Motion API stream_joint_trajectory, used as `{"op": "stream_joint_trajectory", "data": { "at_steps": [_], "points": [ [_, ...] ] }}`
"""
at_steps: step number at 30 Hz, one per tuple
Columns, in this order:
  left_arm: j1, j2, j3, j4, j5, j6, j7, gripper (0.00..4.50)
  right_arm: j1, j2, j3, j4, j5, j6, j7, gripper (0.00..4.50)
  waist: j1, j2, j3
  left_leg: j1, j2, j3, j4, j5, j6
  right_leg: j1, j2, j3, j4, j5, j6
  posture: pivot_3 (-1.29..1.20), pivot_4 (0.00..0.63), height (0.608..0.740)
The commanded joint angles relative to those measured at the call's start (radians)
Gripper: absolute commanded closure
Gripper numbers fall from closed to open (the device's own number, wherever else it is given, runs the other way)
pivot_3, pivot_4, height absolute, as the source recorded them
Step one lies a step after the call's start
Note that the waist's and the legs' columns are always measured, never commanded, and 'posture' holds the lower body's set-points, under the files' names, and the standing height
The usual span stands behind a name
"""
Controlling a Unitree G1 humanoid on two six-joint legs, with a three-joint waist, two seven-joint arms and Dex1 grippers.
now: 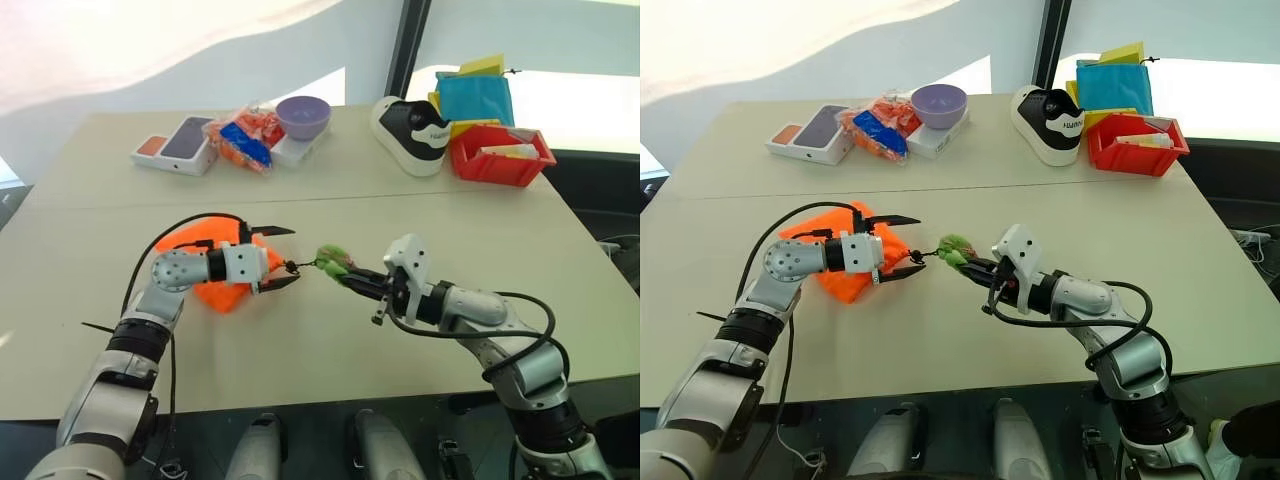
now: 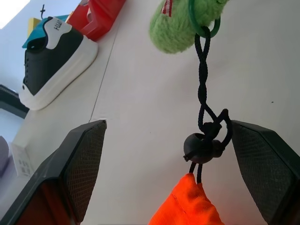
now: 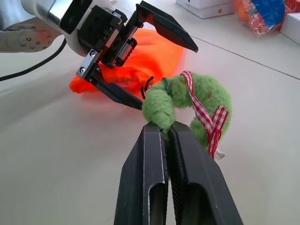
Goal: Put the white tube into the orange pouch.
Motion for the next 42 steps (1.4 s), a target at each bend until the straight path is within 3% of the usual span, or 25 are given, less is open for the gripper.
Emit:
{"op": "stream_joint_trajectory", "data": {
  "at_steps": [1, 15, 18, 23, 25, 42],
  "points": [
    [0.030, -0.001, -0.001, -0.060, 0.037, 0.002, 0.067, 0.10, -0.019, 0.006, -0.012, -0.015, 0.014, -0.022, -0.005, 4.46, 0.001, 0.000, 0.000, 0.000, 0.000, 0.000, 0.000, 0.000, 0.000, 0.000, 0.000, 0.000, 0.000, 0.000, 0.000, 0.00, 0.150, 0.740],
    [0.071, 0.008, -0.016, -0.119, 0.140, 0.047, 0.213, 0.10, -0.032, 0.002, -0.001, 0.000, 0.010, -0.025, -0.002, 4.46, 0.002, 0.000, 0.000, 0.000, 0.000, 0.000, 0.000, 0.000, 0.000, 0.000, 0.000, 0.000, 0.000, 0.000, 0.000, 0.00, 0.150, 0.740],
    [0.072, 0.009, -0.019, -0.121, 0.137, 0.035, 0.214, 0.93, -0.034, 0.002, 0.000, 0.001, 0.008, -0.027, -0.002, 4.50, 0.002, 0.000, 0.000, 0.000, 0.000, 0.000, 0.000, 0.000, 0.000, 0.000, 0.000, 0.000, 0.000, 0.000, 0.000, 0.00, 0.150, 0.740],
    [0.071, 0.013, -0.025, -0.121, 0.137, 0.033, 0.217, 3.52, -0.034, 0.002, 0.001, 0.002, 0.007, -0.028, -0.004, 4.50, 0.003, 0.000, 0.000, 0.000, 0.000, 0.000, 0.000, 0.000, 0.000, 0.000, 0.000, 0.000, 0.000, 0.000, 0.000, 0.00, 0.150, 0.740],
    [0.069, 0.013, -0.026, -0.120, 0.139, 0.035, 0.226, 4.30, -0.034, 0.003, 0.001, 0.002, 0.007, -0.028, -0.004, 4.50, 0.002, 0.000, 0.000, 0.000, 0.000, 0.000, 0.000, 0.000, 0.000, 0.000, 0.000, 0.000, 0.000, 0.000, 0.000, 0.00, 0.150, 0.740],
    [0.106, 0.060, -0.019, -0.150, 0.133, 0.057, 0.246, 4.29, -0.040, 0.001, -0.010, 0.030, -0.026, -0.043, -0.038, 4.50, -0.001, 0.000, 0.000, 0.000, 0.000, 0.000, 0.000, 0.000, 0.000, 0.000, 0.000, 0.000, 0.000, 0.000, 0.000, 0.00, 0.150, 0.740]
  ]
}}
